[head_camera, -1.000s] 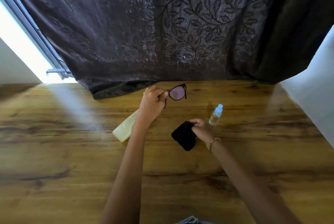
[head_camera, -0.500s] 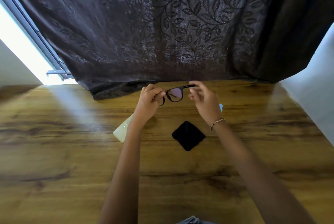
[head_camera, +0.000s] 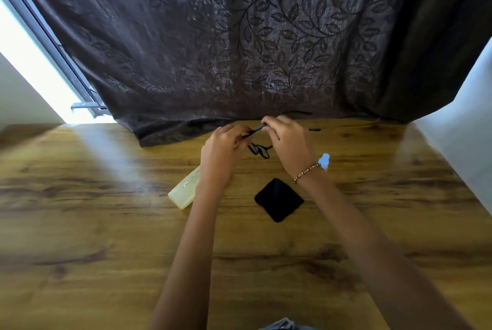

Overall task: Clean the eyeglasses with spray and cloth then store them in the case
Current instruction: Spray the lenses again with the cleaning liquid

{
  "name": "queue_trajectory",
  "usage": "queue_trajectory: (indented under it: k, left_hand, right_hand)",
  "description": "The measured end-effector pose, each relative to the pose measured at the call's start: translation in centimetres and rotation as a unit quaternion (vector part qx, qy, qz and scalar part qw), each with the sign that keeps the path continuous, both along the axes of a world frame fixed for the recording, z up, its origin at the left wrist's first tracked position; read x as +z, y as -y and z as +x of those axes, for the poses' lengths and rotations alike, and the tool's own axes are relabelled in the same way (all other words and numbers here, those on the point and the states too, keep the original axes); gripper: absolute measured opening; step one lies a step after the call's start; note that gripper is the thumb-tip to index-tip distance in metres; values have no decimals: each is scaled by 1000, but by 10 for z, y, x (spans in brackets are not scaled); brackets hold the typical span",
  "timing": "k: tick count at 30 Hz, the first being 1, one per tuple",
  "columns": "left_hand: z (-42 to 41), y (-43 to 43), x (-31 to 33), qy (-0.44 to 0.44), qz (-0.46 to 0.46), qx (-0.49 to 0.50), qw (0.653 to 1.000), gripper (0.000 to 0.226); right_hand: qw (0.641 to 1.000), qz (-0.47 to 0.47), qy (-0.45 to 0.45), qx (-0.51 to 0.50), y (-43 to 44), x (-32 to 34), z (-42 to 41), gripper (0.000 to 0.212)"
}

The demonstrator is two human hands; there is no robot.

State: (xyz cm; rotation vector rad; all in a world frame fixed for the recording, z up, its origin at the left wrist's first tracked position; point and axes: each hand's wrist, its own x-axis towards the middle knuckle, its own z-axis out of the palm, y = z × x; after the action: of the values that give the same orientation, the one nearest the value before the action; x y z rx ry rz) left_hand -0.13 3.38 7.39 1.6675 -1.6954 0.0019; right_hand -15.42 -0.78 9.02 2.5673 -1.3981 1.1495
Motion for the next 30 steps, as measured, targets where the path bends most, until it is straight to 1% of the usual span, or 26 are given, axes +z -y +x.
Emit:
queue_trajectory:
  k: [2, 4, 7, 9, 11, 14, 16, 18, 21, 25, 26, 27, 28, 30]
  left_hand:
    - [-2, 1, -1, 16, 4, 27, 1000, 19]
    - [-3, 4, -2, 14, 2, 32, 999, 17]
    - [-3, 7, -4, -54, -5, 45, 998, 19]
    - [-1, 9, -8, -100, -2, 75, 992, 20]
    - [3, 10, -13, -136, -1, 99, 986, 20]
    - [6, 11, -21, -175, -2, 111, 978, 22]
    - [5, 12, -26, -202, -1, 114, 973, 22]
    - [3, 14, -30, -228, 8, 115, 967, 21]
    - [-4, 16, -35, -247, 14, 106, 963, 19]
    - [-10, 16, -40, -261, 29, 102, 959, 22]
    - [-10, 16, -41, -266, 33, 102, 958, 22]
    - [-10, 15, -42, -276, 36, 102, 955, 22]
    - [-10, 15, -43, -286, 38, 102, 952, 21]
    - [-11, 12, -45, -296, 37, 100, 949, 21]
  right_hand:
    - [1000, -22, -5, 9, -4, 0, 3, 14]
    - [999, -33, 13, 26, -5, -1, 4, 17]
    - [998, -25, 37, 55, -6, -3, 1, 43]
    - [996, -33, 67, 54, -7, -8, -8, 52]
    - [995, -24, 95, 17, -6, -18, -23, 51]
    - [990, -5, 115, -78, -7, -41, -56, 49]
    - [981, 24, 146, -126, -13, -62, -76, 53]
    - [975, 80, 153, -143, -19, -82, -89, 58]
    - [971, 144, 134, -136, -23, -105, -98, 59]
    - [963, 181, 151, -132, -20, -112, -99, 55]
    - [957, 196, 172, -126, -20, -110, -98, 56]
    - [945, 222, 214, -111, -20, -105, -98, 57]
    - [925, 253, 270, -86, -20, -99, -97, 58]
    - [870, 316, 379, -14, -23, -87, -95, 54]
